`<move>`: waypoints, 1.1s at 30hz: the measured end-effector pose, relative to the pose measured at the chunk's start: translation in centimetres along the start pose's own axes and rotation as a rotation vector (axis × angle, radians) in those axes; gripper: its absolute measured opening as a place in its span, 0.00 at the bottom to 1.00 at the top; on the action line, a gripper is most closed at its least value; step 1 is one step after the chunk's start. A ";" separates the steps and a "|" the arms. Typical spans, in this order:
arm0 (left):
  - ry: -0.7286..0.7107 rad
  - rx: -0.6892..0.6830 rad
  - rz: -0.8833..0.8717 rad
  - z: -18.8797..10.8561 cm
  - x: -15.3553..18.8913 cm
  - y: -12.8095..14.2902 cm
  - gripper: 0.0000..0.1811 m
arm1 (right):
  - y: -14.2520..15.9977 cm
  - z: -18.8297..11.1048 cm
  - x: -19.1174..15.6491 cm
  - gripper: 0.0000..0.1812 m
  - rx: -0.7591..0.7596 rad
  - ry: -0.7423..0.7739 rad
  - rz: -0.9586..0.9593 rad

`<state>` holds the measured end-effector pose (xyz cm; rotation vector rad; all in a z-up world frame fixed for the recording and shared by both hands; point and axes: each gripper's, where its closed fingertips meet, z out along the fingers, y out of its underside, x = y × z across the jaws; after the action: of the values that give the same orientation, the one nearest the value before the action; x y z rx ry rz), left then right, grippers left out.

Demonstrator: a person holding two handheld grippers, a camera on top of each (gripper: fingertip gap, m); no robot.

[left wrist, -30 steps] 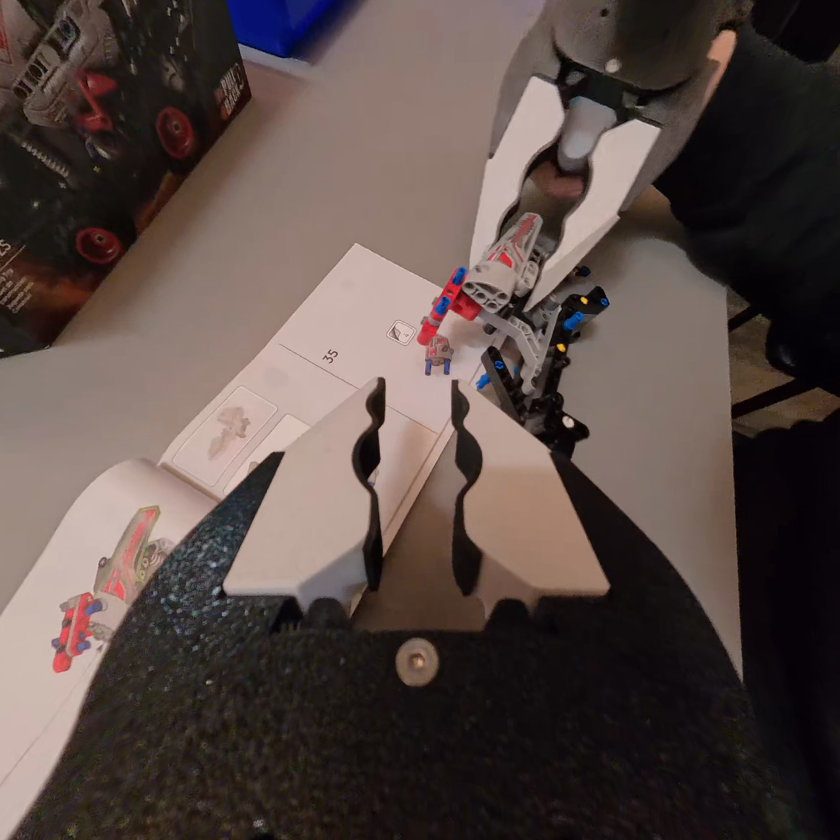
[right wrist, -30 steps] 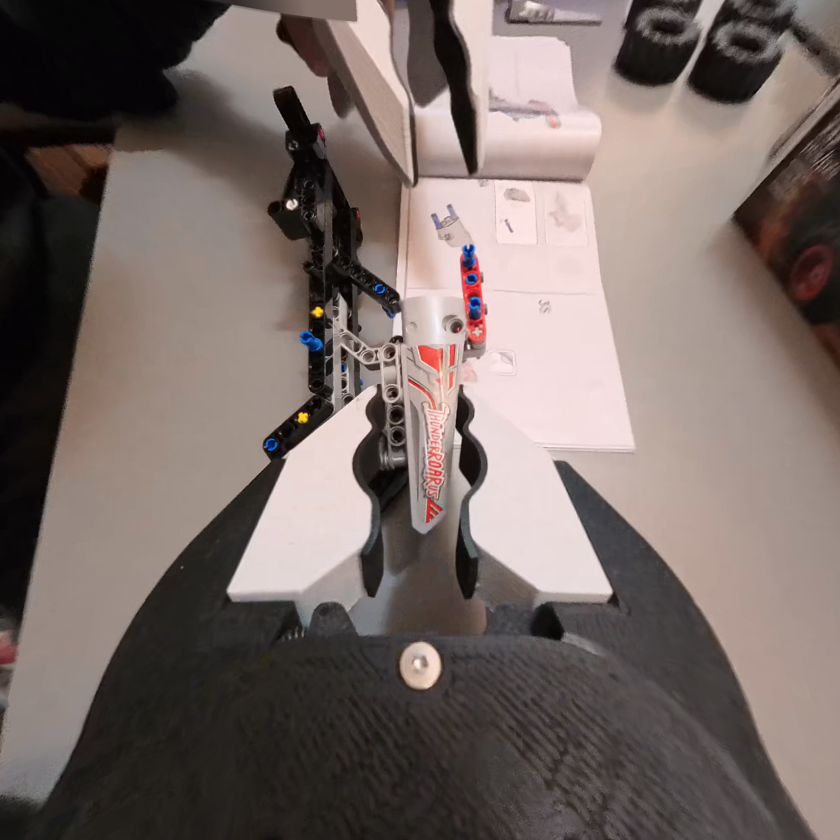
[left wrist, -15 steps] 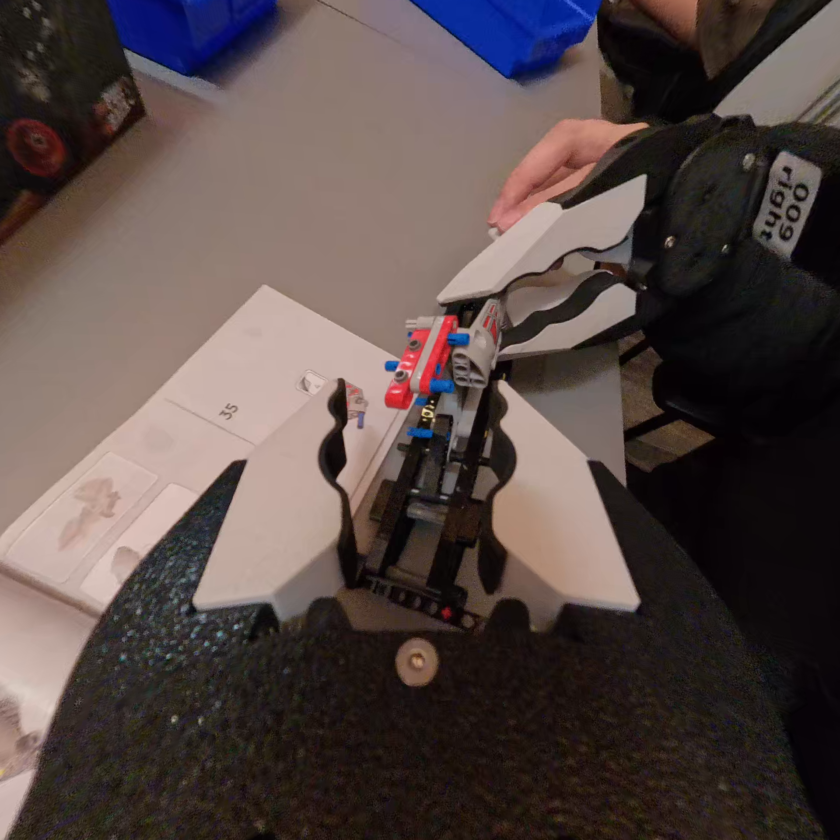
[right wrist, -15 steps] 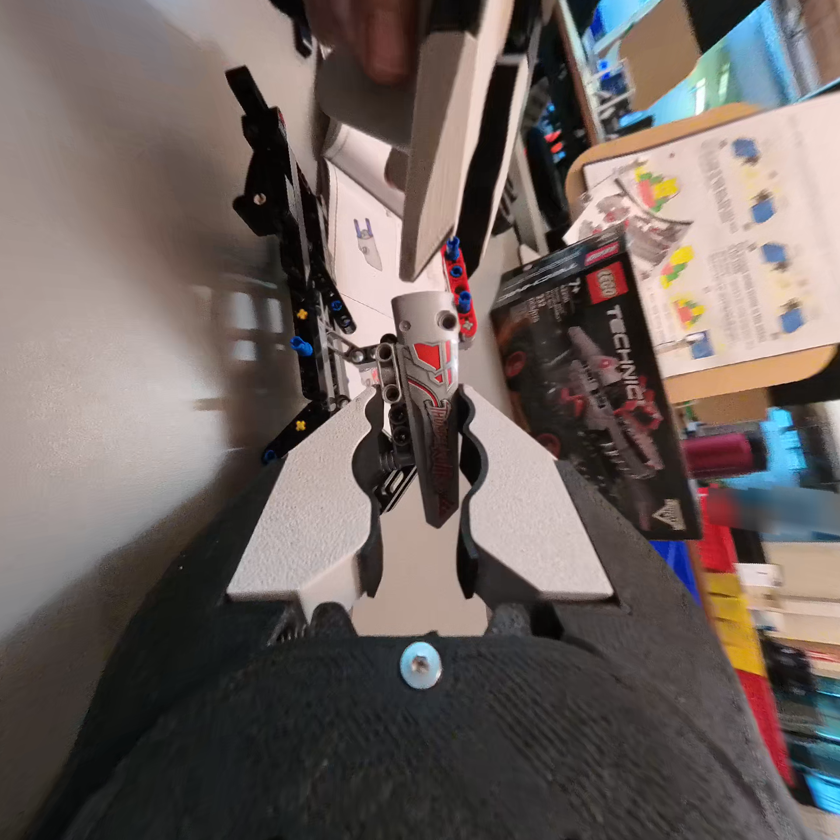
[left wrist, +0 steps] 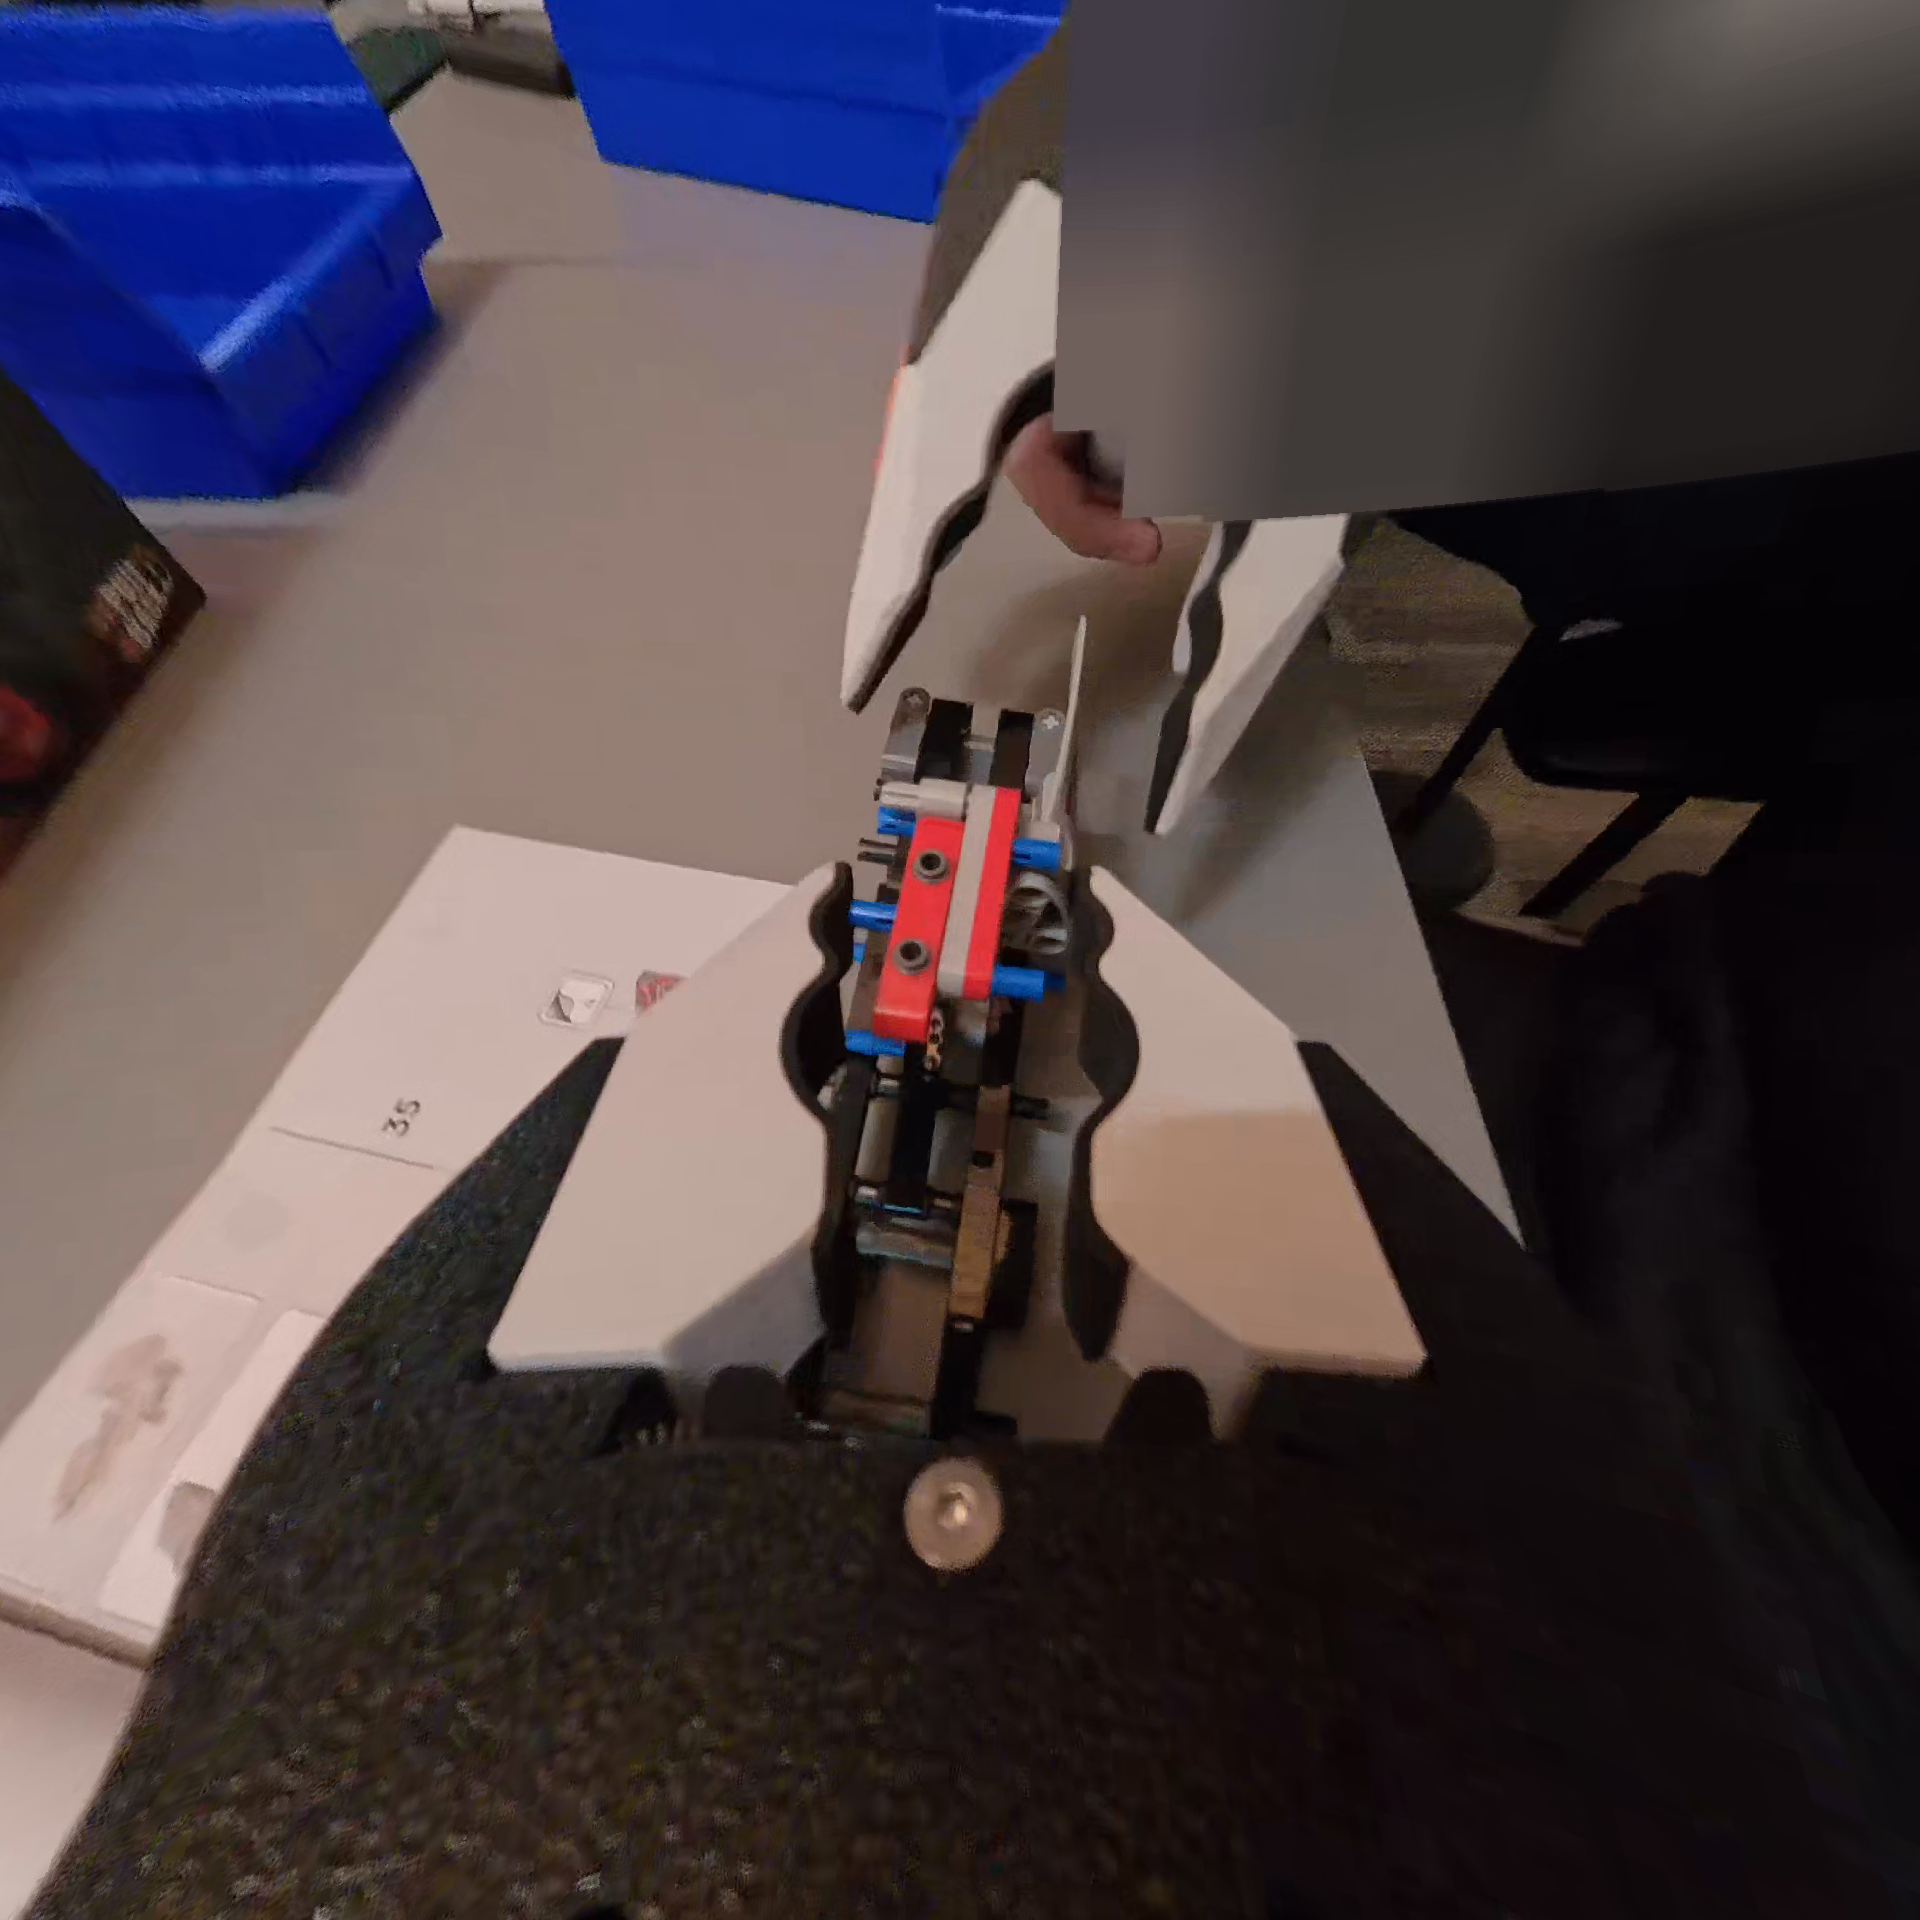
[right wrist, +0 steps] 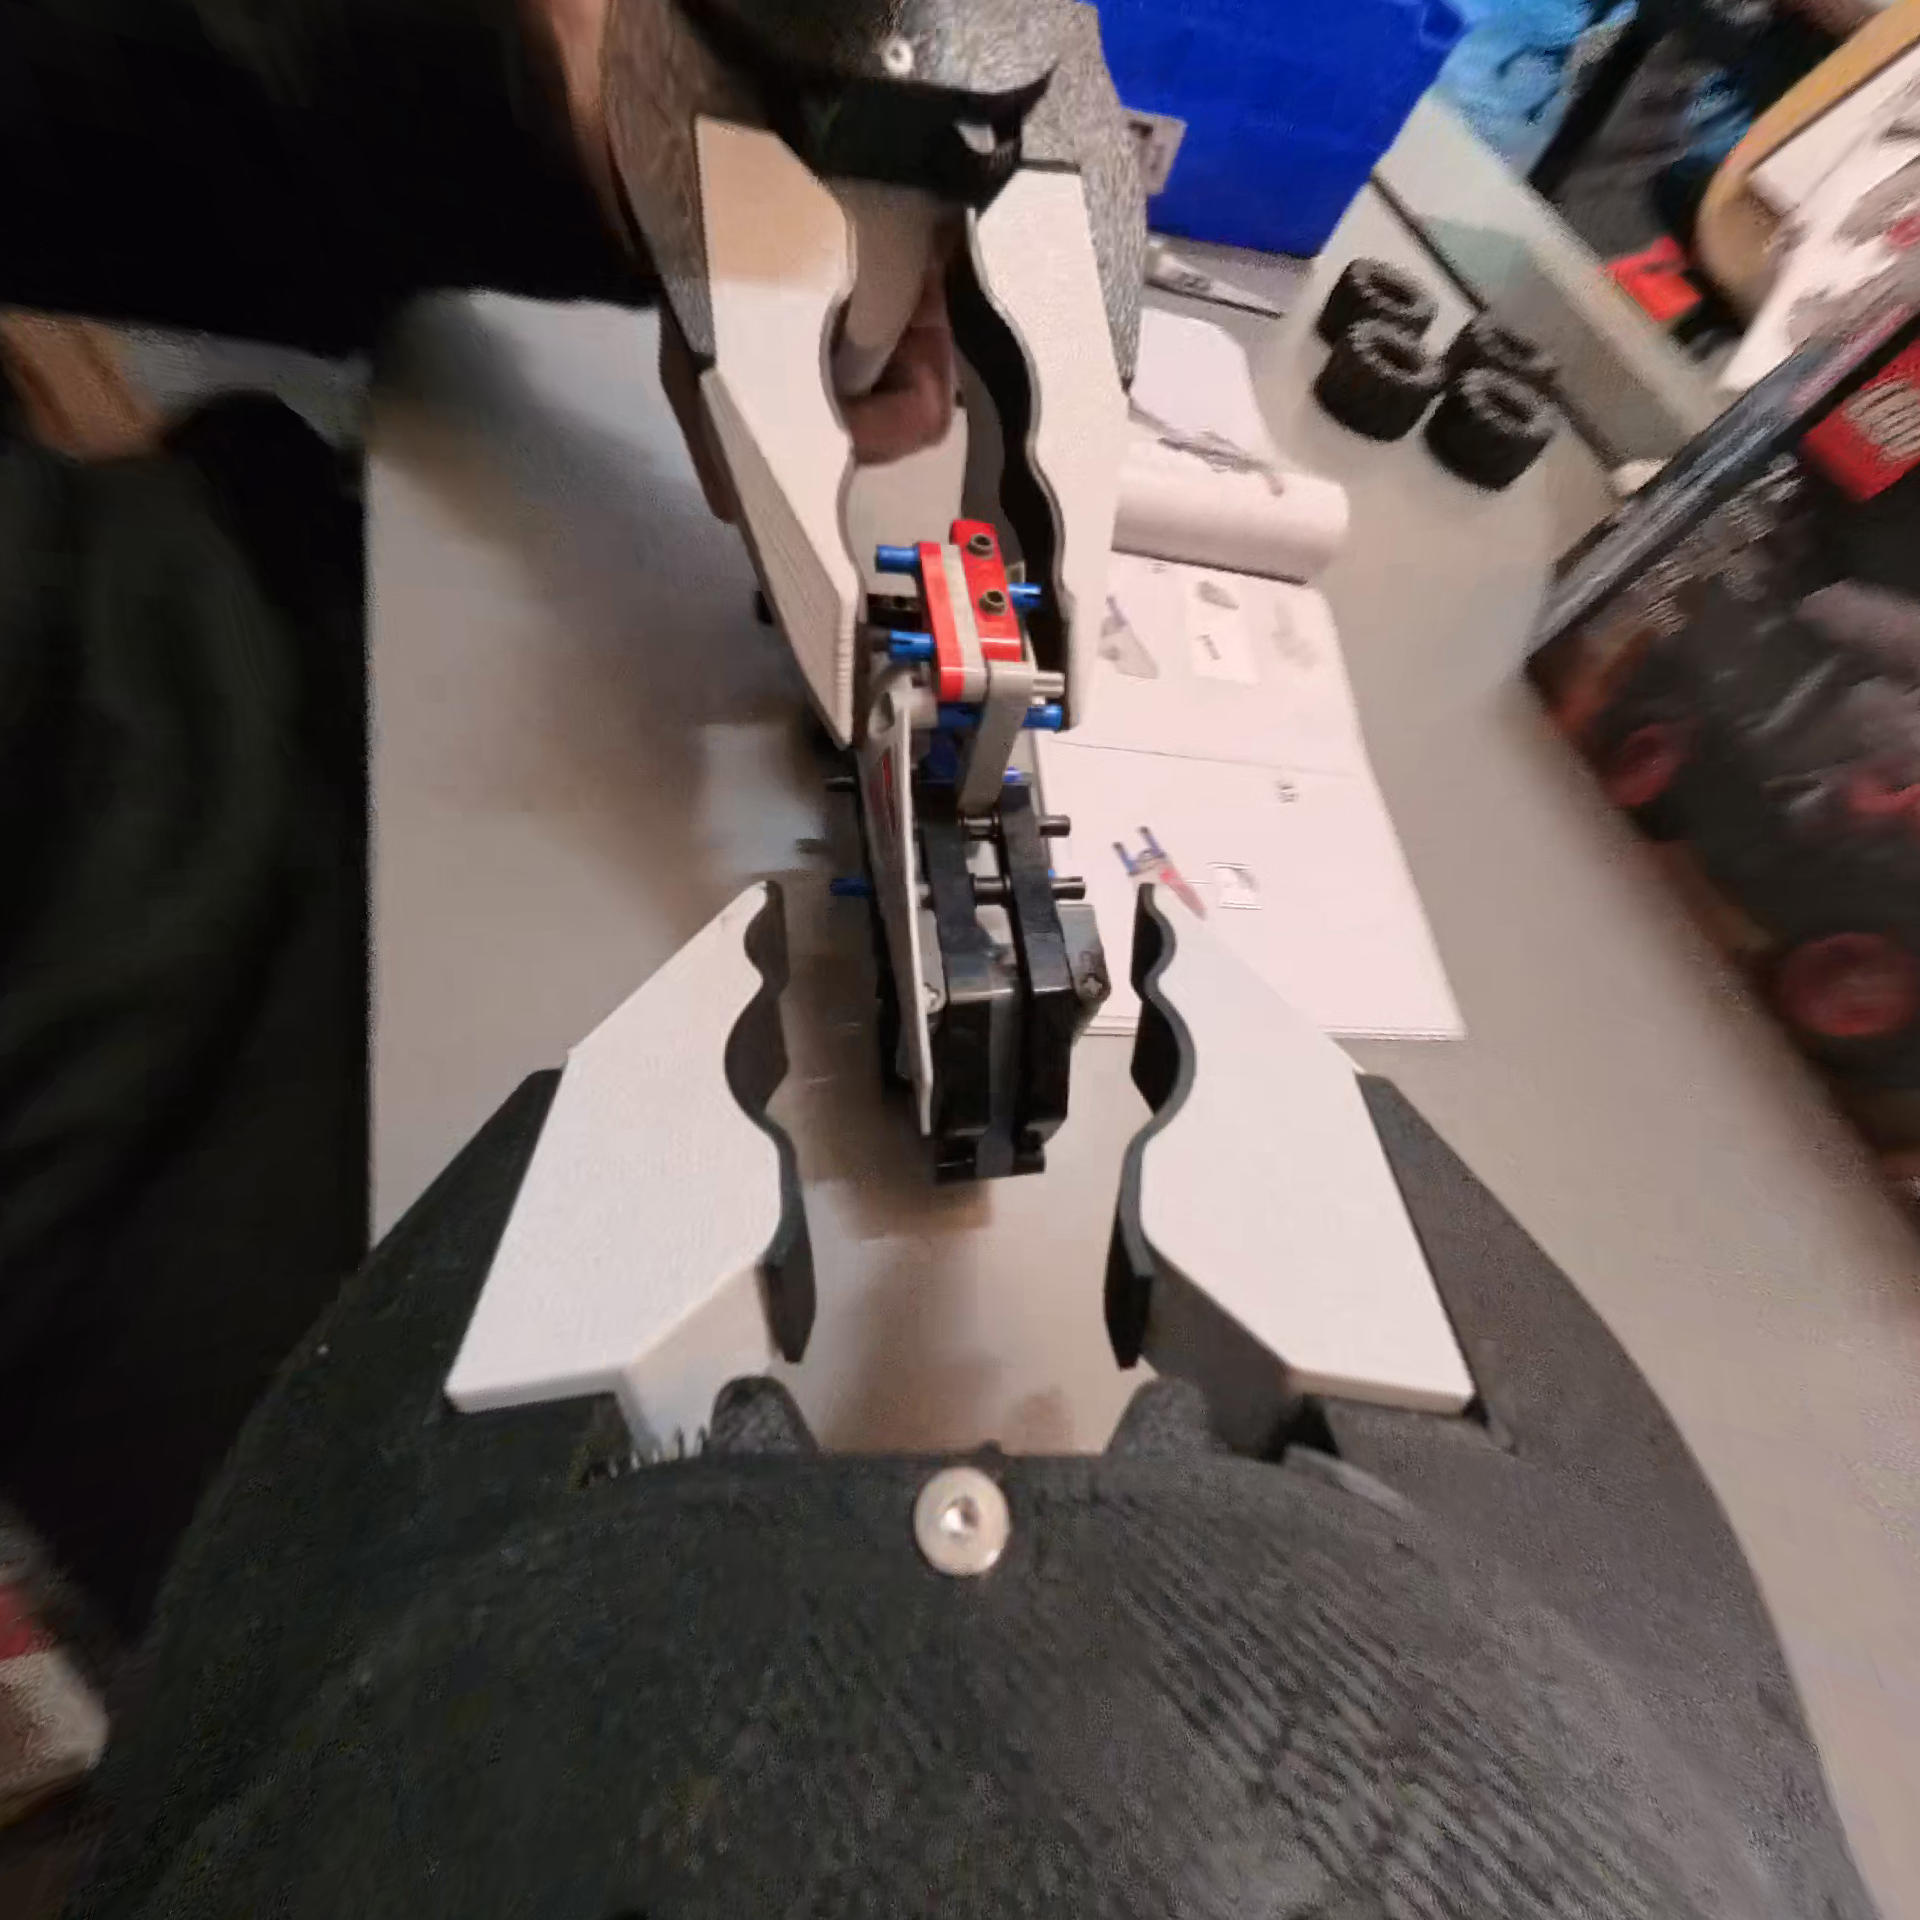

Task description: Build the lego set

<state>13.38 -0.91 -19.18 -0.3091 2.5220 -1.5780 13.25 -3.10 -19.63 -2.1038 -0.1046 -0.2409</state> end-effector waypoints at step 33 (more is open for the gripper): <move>-0.042 0.021 0.157 -0.1 0.3 0.2 0.25 | 1.8 0.4 -0.3 0.25 0.105 -0.117 0.056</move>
<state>13.05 -0.77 -19.35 -0.1360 2.4304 -1.5210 13.31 -3.71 -21.38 -2.0120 -0.1244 -0.0772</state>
